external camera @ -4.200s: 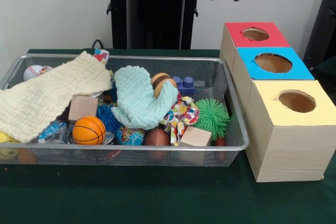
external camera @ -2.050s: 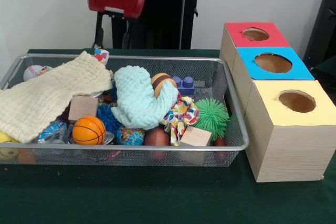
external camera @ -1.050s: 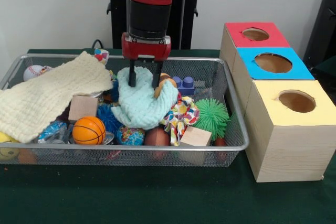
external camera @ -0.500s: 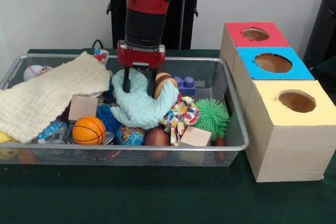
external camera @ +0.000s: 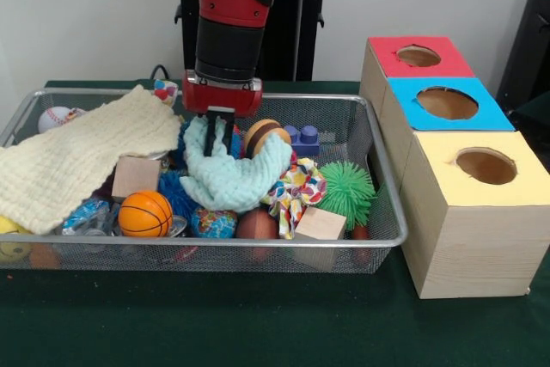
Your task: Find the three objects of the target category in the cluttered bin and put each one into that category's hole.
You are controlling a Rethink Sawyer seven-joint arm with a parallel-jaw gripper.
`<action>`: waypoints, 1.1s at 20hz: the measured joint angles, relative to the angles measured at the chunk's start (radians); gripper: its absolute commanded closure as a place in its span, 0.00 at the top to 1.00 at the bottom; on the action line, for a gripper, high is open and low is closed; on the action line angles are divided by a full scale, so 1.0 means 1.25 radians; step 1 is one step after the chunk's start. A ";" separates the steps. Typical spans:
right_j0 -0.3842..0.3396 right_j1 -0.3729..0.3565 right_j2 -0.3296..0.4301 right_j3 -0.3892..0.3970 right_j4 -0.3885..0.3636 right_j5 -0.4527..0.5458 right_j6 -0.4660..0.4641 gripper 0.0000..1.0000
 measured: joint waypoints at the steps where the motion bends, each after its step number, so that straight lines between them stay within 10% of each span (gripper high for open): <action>1: 0.000 -0.003 0.001 0.000 0.000 0.000 0.000 0.00; 22: 0.117 -0.226 0.046 0.033 0.175 0.318 0.000 0.00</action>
